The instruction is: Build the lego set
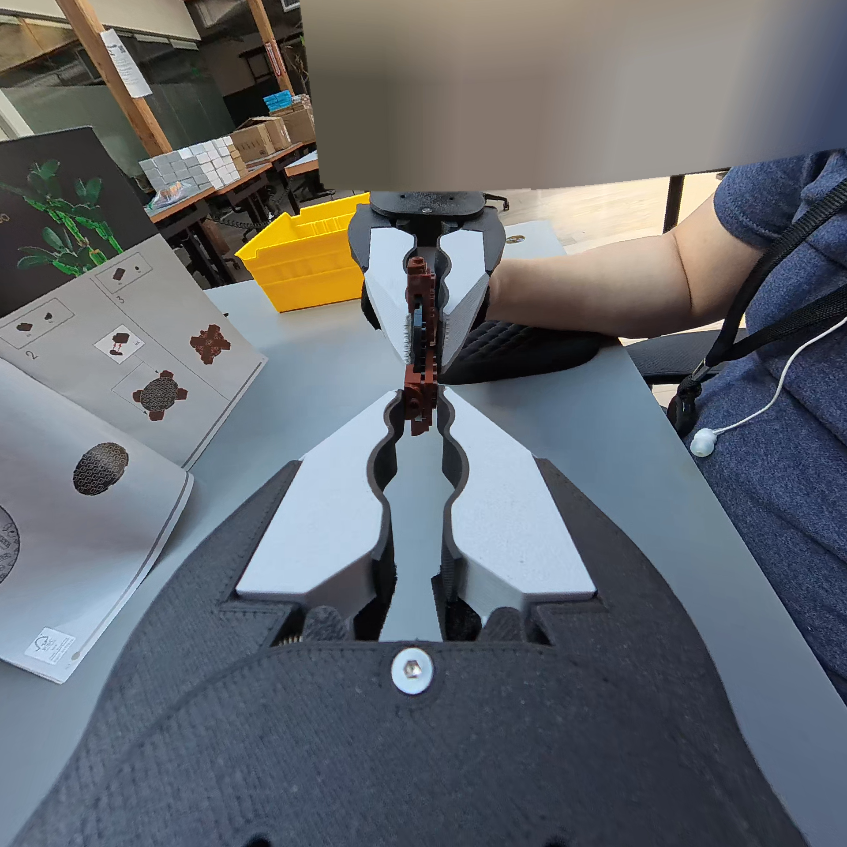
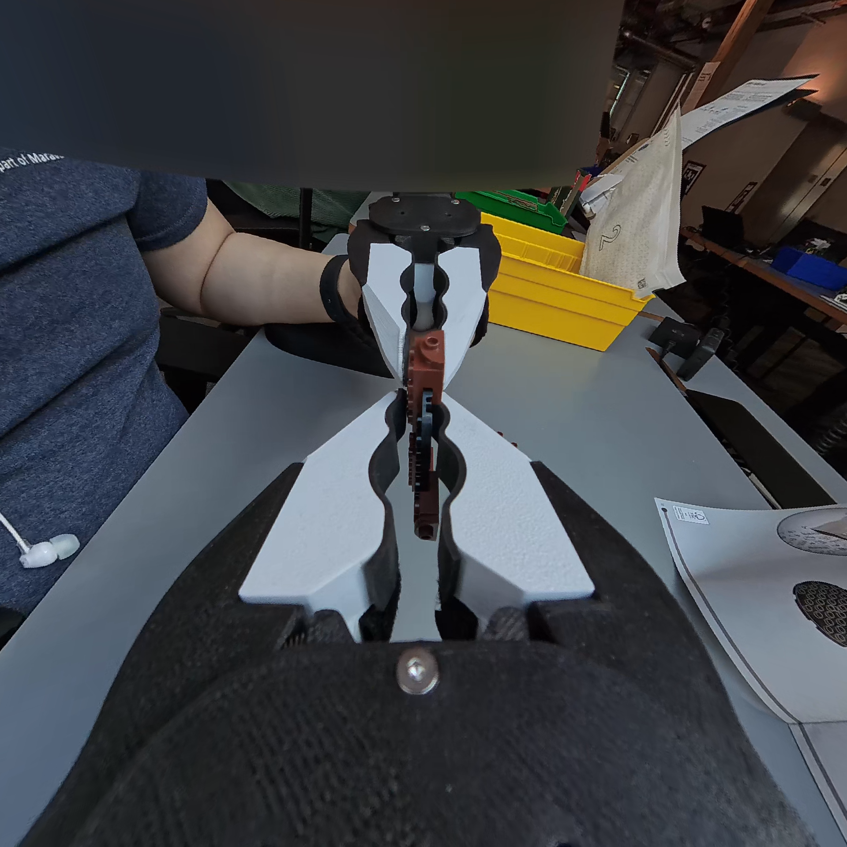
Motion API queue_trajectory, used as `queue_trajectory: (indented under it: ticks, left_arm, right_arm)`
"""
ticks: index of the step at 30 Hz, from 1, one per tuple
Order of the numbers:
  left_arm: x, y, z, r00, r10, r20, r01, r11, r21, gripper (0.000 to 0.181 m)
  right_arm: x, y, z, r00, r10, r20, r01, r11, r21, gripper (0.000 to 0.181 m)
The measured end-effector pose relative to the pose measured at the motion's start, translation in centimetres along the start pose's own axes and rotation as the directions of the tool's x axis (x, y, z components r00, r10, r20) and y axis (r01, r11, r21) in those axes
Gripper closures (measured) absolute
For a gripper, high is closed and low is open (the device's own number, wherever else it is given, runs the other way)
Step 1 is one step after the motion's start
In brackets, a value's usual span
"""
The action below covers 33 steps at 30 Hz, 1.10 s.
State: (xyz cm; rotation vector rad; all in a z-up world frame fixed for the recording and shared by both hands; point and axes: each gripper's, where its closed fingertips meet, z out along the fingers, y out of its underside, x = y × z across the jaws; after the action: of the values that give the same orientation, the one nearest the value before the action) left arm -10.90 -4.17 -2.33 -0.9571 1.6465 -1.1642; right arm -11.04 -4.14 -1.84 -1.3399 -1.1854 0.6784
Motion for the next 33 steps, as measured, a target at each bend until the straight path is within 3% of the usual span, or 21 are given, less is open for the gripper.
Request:
queue_trajectory:
  ticks: [11,17,23,33]
  left_arm:
    - [0.49,-0.59,-0.17,0.999,0.012,-0.034,-0.012,1.000,0.018,0.171]
    - [0.41,-0.49,-0.39,0.997,-0.035,-0.063,0.036,0.999,0.012,0.171]
    - [0.44,-0.90,-0.15,1.000,0.009,-0.024,-0.008,1.000,0.018,0.171]
    - [0.41,-0.91,-0.52,0.998,0.065,0.008,-0.065,0.998,0.022,0.169]
  right_arm:
    - [-0.42,-0.66,-0.05,1.000,-0.027,0.009,0.027,0.999,0.034,0.172]
    - [-0.35,-0.65,0.32,0.999,0.026,0.022,-0.027,0.998,0.052,0.172]
    - [-0.40,-0.67,0.57,0.997,0.070,0.044,-0.074,0.995,0.074,0.170]
    - [-0.23,-0.61,0.67,0.999,-0.025,-0.025,0.026,0.999,0.041,0.173]
